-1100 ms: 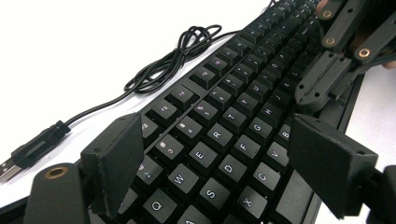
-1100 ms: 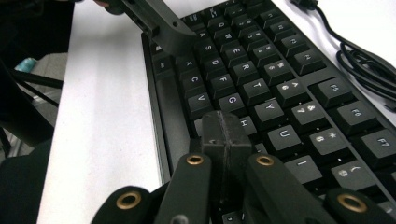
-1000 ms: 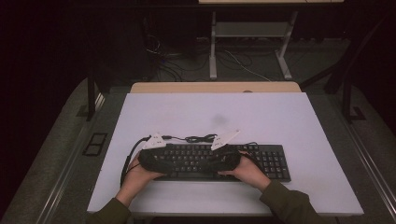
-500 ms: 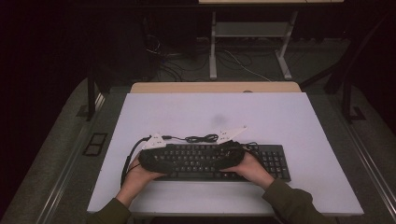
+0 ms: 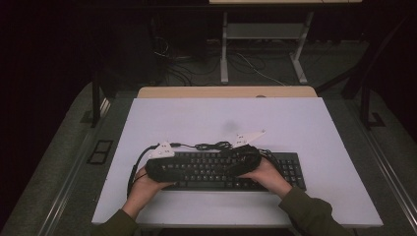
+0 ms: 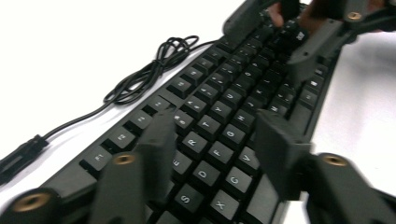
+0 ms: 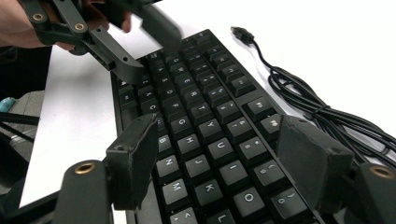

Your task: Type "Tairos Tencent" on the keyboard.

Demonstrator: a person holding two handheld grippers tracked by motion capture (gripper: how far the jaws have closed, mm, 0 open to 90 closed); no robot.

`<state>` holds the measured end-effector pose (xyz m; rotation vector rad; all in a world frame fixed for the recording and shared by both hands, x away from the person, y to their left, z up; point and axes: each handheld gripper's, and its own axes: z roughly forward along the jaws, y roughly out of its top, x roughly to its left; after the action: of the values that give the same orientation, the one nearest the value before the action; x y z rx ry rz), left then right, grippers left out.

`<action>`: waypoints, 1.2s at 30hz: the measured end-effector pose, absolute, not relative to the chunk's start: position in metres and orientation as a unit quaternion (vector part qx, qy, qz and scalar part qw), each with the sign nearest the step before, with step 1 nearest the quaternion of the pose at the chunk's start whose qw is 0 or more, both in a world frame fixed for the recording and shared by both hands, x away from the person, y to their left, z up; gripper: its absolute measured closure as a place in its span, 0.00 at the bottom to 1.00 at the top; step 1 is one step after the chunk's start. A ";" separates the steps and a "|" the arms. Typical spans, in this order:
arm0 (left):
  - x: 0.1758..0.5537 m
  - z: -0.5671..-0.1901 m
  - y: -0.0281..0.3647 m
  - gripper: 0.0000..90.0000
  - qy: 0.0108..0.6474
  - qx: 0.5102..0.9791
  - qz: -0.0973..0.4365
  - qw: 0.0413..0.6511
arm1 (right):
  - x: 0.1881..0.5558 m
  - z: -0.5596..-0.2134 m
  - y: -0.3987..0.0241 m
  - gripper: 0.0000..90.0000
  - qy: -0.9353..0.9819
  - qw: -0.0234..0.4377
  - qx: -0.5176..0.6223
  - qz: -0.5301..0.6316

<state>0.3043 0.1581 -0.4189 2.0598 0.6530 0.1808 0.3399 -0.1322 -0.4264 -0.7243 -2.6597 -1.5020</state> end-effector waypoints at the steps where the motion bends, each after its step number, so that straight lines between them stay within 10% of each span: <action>1: 0.304 -0.419 0.158 0.65 0.265 0.840 0.069 0.468 | 0.340 -0.427 -0.133 0.32 -0.846 0.000 -0.232 -0.479; 7: 0.304 -0.418 0.158 0.99 0.253 0.849 0.053 0.462 | 0.342 -0.426 -0.135 0.31 -0.845 -0.001 -0.237 -0.480; 36: 0.305 -0.433 0.146 0.99 0.232 0.882 0.026 0.410 | 0.342 -0.426 -0.134 0.30 -0.843 -0.001 -0.237 -0.482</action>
<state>0.3046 0.1458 -0.4328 2.2204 0.5831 0.0649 0.3416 -0.1336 -0.4258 -0.7466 -2.6508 -1.5168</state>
